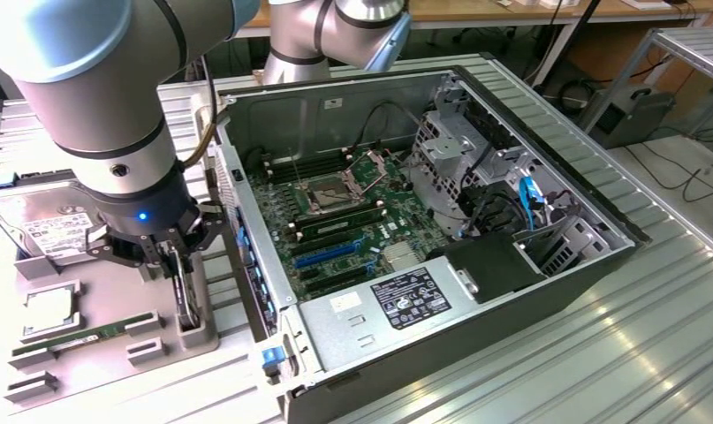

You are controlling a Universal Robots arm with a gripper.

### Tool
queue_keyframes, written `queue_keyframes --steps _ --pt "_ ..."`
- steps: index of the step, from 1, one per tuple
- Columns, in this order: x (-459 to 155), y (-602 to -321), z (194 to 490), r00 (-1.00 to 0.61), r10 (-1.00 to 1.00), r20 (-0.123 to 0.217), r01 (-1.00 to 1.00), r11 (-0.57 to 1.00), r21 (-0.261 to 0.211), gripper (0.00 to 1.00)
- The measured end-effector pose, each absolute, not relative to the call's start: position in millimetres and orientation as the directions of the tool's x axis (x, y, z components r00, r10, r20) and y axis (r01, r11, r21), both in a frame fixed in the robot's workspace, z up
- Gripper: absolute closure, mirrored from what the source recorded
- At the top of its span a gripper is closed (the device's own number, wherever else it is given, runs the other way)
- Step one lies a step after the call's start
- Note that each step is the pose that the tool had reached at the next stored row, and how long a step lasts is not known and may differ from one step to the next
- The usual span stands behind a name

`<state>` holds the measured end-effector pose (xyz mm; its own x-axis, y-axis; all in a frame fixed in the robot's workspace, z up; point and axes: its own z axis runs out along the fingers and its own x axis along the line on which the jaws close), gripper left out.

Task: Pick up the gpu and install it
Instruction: 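Pick up the gpu and move the gpu toward the slot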

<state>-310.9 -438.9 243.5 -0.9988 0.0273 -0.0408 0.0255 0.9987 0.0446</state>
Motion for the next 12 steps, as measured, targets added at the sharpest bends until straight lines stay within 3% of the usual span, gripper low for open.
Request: queue_keyframes --steps 12 --pt "-310.9 -438.9 261.9 -0.999 0.027 -0.041 0.025 0.999 0.045 0.74"
